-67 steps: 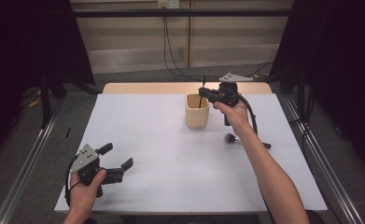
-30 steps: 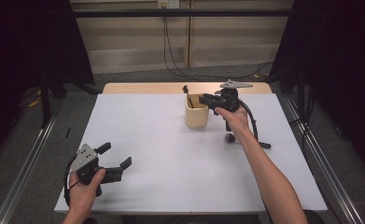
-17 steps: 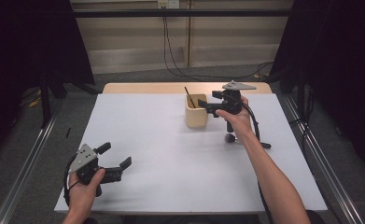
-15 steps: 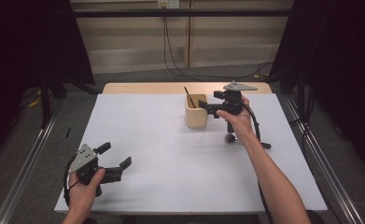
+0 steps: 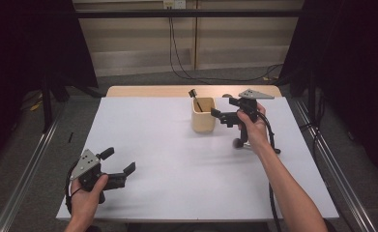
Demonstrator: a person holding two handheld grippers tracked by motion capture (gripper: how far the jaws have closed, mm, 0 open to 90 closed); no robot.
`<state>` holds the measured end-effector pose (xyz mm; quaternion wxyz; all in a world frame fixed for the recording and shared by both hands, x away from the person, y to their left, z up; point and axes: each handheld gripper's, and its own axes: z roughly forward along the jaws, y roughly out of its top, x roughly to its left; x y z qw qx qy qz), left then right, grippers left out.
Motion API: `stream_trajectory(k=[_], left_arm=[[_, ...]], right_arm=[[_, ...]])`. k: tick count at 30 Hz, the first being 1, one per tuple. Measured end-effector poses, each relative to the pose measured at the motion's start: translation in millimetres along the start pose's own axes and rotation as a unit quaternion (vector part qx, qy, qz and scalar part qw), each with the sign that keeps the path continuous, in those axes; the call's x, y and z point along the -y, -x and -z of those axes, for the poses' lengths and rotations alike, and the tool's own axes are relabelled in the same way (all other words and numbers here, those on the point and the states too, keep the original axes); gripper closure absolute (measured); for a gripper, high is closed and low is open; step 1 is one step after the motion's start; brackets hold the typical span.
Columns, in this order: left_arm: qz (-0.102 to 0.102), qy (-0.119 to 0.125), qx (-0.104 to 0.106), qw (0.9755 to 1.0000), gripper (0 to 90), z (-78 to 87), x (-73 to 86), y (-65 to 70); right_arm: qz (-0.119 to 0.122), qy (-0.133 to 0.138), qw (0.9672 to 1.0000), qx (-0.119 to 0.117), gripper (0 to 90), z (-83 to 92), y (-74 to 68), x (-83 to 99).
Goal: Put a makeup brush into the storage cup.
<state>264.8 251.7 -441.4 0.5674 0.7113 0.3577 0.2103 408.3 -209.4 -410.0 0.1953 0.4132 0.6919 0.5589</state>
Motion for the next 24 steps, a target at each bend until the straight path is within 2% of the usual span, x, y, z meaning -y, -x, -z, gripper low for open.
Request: stream_trajectory(k=[3,7,10,13,24], left_arm=[[-0.002,0.0,0.0,1.0,2.8,0.6,-0.5,-0.1],[-0.001,0.001,-0.001,1.0,3.0,1.2,-0.5,-0.6],[-0.001,0.001,-0.001,1.0,3.0,1.3,-0.4,-0.8],[-0.001,0.001,-0.001,1.0,3.1,1.5,-0.2,-0.8],[0.001,0.004,-0.002,1.0,3.0,3.3,-0.7,-0.5]], right_arm=[[0.002,0.006,1.0,0.001,0.5,7.3,0.3,1.4],[0.013,0.015,0.9996,0.019,0.5,18.7,1.5,3.3],[0.012,0.026,0.9993,0.023,0.5,25.3,2.2,5.1],[-0.002,0.035,0.9992,0.019,0.1,32.9,1.6,8.5],[0.008,0.026,0.9992,0.03,0.0,62.4,-0.5,22.1]])
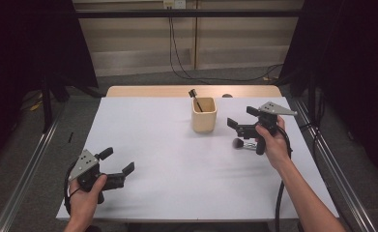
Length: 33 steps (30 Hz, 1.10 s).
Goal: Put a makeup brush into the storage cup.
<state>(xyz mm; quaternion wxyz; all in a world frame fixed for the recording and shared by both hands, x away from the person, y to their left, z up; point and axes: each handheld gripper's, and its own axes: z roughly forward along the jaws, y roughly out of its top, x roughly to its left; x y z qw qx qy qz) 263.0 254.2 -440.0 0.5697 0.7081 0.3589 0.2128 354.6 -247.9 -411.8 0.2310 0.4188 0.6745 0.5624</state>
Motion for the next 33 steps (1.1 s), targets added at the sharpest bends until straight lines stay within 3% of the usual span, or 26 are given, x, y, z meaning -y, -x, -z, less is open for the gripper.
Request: stream_trajectory(k=[26,33], left_arm=[[0.001,0.005,0.0,1.0,3.0,2.2,-0.3,1.0],[-0.017,-0.001,0.0,0.9999,3.0,4.0,1.3,0.5]], right_arm=[[0.008,-0.004,0.9998,0.018,0.2,67.2,-6.9,28.1],[0.009,-0.004,0.9996,0.027,0.3,84.6,-9.8,37.6]])
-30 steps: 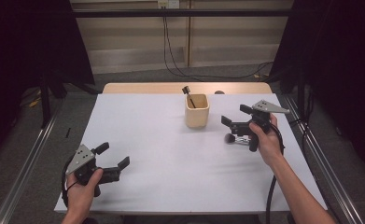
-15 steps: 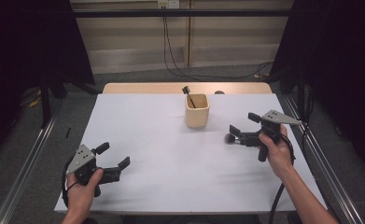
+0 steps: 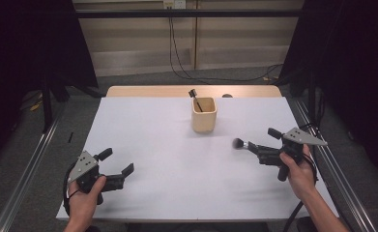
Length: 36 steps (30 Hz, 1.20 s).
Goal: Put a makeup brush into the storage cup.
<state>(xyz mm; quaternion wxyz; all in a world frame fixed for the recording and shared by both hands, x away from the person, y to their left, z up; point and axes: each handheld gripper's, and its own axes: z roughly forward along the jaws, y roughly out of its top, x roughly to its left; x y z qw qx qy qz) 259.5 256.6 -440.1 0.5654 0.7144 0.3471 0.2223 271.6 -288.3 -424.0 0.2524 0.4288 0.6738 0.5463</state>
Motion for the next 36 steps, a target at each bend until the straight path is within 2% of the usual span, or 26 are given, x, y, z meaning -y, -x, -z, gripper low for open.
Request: stream_trajectory(k=[4,12,14,18,23,24,26,28,36], left_arm=[[0.013,0.003,-0.004,0.9999,3.0,2.5,0.4,-1.3],[0.015,0.007,-0.004,0.9998,3.0,4.4,-0.1,-0.8],[0.016,0.007,-0.004,0.9998,3.0,4.9,-1.0,0.1],[0.016,0.009,-0.001,0.9998,3.0,5.6,-3.2,4.1],[0.011,0.006,-0.001,0.9999,3.0,6.3,-2.3,5.6],[0.015,0.007,-0.002,0.9999,3.0,5.9,-1.9,5.9],[0.016,0.002,0.0,0.9999,3.0,4.5,-1.1,5.7],[0.013,-0.003,0.001,0.9999,3.0,3.2,-0.7,5.7],[0.02,0.0,-0.002,0.9998,3.0,3.3,0.7,2.1]], right_arm=[[-0.003,-0.001,0.9999,0.011,0.4,8.3,0.6,5.9],[0.0,-0.002,0.9998,0.018,2.4,25.6,-3.8,18.3],[0.005,0.002,0.9996,0.027,2.8,29.4,-6.1,22.6],[0.002,0.001,0.9997,0.026,1.5,37.2,-12.0,29.4],[-0.006,0.007,0.9994,0.032,0.9,51.4,-12.7,35.4],[-0.005,0.006,0.9994,0.033,0.6,53.7,-12.7,36.6],[-0.013,0.01,0.9994,0.03,0.6,55.5,-11.8,36.9],[-0.009,0.01,0.9993,0.033,0.6,54.8,-11.0,37.0],[-0.021,0.015,0.9992,0.03,0.4,53.4,-9.4,34.1]])
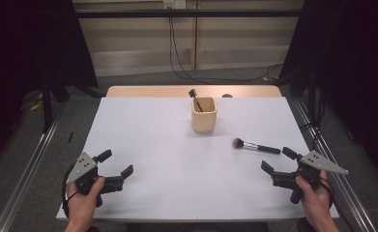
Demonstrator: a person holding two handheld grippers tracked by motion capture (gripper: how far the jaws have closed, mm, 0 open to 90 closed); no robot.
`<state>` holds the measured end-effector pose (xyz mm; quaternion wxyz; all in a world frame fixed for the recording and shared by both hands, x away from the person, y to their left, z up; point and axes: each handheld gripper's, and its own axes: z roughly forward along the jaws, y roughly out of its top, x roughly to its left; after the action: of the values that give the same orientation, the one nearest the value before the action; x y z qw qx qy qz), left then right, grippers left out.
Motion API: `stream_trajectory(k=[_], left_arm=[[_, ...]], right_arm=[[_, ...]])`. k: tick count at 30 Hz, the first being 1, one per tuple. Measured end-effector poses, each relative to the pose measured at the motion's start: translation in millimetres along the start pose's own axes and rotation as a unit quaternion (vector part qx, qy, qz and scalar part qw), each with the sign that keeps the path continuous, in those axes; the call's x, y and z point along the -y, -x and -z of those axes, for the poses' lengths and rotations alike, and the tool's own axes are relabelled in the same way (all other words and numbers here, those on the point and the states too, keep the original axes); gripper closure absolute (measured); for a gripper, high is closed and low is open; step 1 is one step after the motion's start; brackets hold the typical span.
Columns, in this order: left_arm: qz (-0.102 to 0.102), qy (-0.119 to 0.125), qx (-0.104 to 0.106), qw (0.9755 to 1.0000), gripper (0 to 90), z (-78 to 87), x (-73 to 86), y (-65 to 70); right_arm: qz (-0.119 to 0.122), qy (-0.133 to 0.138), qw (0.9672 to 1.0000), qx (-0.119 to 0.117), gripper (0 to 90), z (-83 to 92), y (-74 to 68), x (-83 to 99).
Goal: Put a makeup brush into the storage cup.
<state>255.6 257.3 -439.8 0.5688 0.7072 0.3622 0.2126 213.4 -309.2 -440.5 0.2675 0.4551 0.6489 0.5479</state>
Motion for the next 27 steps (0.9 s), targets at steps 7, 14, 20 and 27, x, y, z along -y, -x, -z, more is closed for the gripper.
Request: stream_trajectory(k=[7,14,20,27], left_arm=[[0.004,0.003,0.003,1.0,3.0,1.1,0.3,-1.1],[0.0,0.003,0.0,1.0,3.0,2.3,-0.9,0.3],[-0.005,0.001,0.001,1.0,3.0,1.7,-1.4,1.8],[-0.004,0.0,-0.002,1.0,3.0,1.4,-1.2,0.6]], right_arm=[[-0.004,-0.004,1.0,0.0,0.3,-6.2,-1.3,-0.6],[-0.003,-0.002,1.0,-0.006,0.0,-8.5,-0.1,-4.0],[-0.005,-0.002,0.9999,-0.012,0.0,-11.5,2.5,-7.5],[-0.007,-0.012,0.9998,-0.011,0.0,-17.9,6.3,-12.6]])
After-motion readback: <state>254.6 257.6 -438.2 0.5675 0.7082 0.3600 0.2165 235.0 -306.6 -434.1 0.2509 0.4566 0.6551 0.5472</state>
